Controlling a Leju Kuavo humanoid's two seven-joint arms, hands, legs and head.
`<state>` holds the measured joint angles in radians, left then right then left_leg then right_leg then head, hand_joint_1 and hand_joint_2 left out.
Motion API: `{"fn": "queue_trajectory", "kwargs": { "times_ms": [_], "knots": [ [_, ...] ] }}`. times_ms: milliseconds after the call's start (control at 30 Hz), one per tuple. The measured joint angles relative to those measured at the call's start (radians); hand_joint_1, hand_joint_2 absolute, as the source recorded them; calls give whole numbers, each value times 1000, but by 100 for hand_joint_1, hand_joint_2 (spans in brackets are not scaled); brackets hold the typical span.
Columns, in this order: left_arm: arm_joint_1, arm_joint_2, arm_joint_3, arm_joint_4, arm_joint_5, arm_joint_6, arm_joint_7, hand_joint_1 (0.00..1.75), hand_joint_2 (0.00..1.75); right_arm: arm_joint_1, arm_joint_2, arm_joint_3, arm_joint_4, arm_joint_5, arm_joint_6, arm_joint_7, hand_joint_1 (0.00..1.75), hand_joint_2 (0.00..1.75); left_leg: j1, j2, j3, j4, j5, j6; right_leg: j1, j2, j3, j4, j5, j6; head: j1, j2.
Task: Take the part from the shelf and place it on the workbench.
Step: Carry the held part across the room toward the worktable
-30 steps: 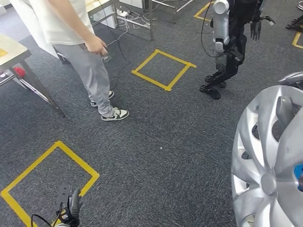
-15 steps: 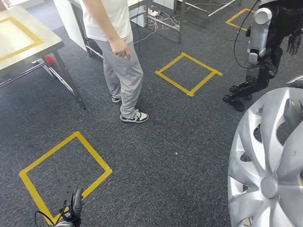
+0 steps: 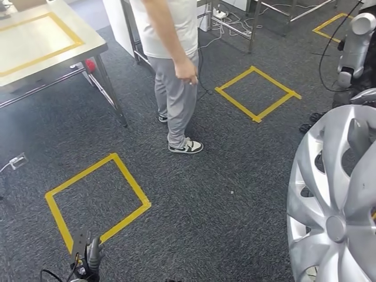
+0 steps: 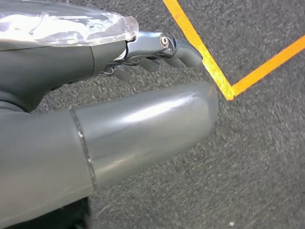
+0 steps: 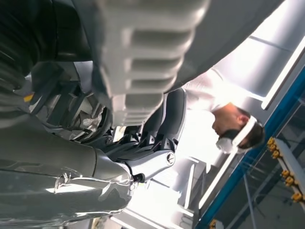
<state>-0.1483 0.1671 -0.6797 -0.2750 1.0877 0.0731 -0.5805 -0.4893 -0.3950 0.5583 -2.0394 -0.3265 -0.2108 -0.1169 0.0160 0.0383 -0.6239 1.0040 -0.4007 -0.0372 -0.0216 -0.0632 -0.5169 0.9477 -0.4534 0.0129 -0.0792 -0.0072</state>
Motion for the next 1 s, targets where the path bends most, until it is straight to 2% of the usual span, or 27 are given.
{"fn": "queue_trajectory", "kwargs": {
  "times_ms": [33,67,133,200,267,300,333,367,400,433,500,533,567,633,667,700,767,833,867,900,933,1000],
  "knots": [
    [-2,0,0,0,-2,0,0,0,0,-1,0,0,0,1,-2,1,175,175,-3,10,19,-38,9,5,3,-7,2,2,-4,5,0,0],
    [-4,-1,0,0,-3,0,0,0,0,-1,0,-1,0,2,-5,2,175,175,-6,12,25,-51,8,12,6,-15,3,2,-7,11,1,0],
    [-5,-3,0,0,-4,0,1,0,0,-1,-1,-2,0,4,-8,5,175,175,-6,-7,26,-54,6,26,4,-26,7,3,-15,21,8,0],
    [-6,-5,0,0,-4,1,1,0,0,0,-1,-5,-1,5,-9,6,175,175,-3,-23,31,-58,6,40,-1,-1,-7,42,-45,30,14,0],
    [-10,-7,0,0,-5,1,1,0,0,3,-2,-9,-2,5,-10,6,175,175,-3,-38,34,-59,5,49,-3,42,-64,167,-106,33,20,0],
    [-12,-8,0,0,-5,1,1,0,0,5,-2,-11,-2,5,-10,6,175,175,-5,-47,34,-59,5,52,-2,52,-102,242,-135,33,22,0],
    [-12,-8,0,0,-6,1,1,0,0,9,-2,-12,-2,5,-11,6,175,175,-6,-57,35,-59,4,54,-1,57,-134,299,-149,33,23,0],
    [-13,-9,0,0,-6,1,1,0,0,12,-2,-13,-2,5,-11,6,175,175,-7,-68,37,-58,3,54,-1,59,-149,319,-143,32,24,0],
    [-13,-10,0,0,-7,1,2,0,0,15,-2,-14,-2,5,-11,6,175,175,-8,-79,40,-57,2,54,-1,61,-144,297,-116,30,24,0],
    [-13,-10,0,0,-7,1,2,0,0,16,-2,-15,-2,5,-11,6,175,175,-8,-91,43,-57,1,53,-1,67,-122,238,-75,26,25,0],
    [-14,-13,0,-1,-8,1,3,0,0,16,-2,-16,-2,6,-11,6,175,175,-8,-112,43,-52,-2,47,-3,105,-64,100,-7,20,26,0],
    [-15,-14,0,-1,-8,1,4,0,0,17,-2,-16,-2,6,-12,6,175,175,-8,-122,39,-49,-2,42,-3,122,-44,54,7,18,26,0],
    [-15,-14,0,-1,-9,1,5,0,0,18,-2,-16,-2,6,-12,6,175,175,-6,-132,33,-48,0,37,-3,133,-34,32,8,16,27,0],
    [-13,-13,0,-1,-9,1,7,0,0,20,-2,-17,-2,8,-12,5,175,175,-3,-148,24,-49,5,25,-2,122,-27,21,7,12,27,0],
    [-12,-12,0,-1,-9,1,7,0,0,19,-2,-17,-2,8,-12,4,175,175,-4,-141,21,-44,1,19,-4,112,-24,16,10,7,26,0],
    [-12,-11,0,-1,-9,1,8,0,0,19,-2,-17,-2,9,-12,1,175,175,-5,-124,11,-23,-12,15,-6,100,-19,10,12,1,23,0],
    [-16,-11,0,-2,-6,0,9,0,0,18,-2,-16,-1,12,-9,-4,175,175,-6,-75,-41,84,-67,6,-6,76,-13,3,14,-7,16,0],
    [-17,-12,0,-2,-1,0,10,0,0,21,-2,-16,2,16,-4,-9,175,175,-3,-54,-109,213,-115,0,-4,54,-13,3,13,-11,11,0],
    [-15,-12,0,-2,2,0,11,0,0,23,-2,-16,4,18,-2,-10,175,175,-2,-50,-124,239,-116,-2,-4,43,-13,3,12,-11,10,0],
    [-13,-12,0,-2,4,0,11,0,0,24,-2,-16,6,20,1,-12,175,175,0,-47,-119,228,-100,-4,-4,33,-13,3,11,-11,9,0],
    [-12,-12,0,-2,4,0,10,0,0,24,-2,-16,7,22,3,-14,175,175,0,-42,-94,177,-70,-3,-4,23,-11,3,9,-10,8,0],
    [-12,-10,0,-2,1,0,7,0,0,24,-1,-16,8,26,6,-16,175,175,-2,-15,-17,33,-12,2,-1,7,-8,5,4,-3,4,0]
  ]
}}
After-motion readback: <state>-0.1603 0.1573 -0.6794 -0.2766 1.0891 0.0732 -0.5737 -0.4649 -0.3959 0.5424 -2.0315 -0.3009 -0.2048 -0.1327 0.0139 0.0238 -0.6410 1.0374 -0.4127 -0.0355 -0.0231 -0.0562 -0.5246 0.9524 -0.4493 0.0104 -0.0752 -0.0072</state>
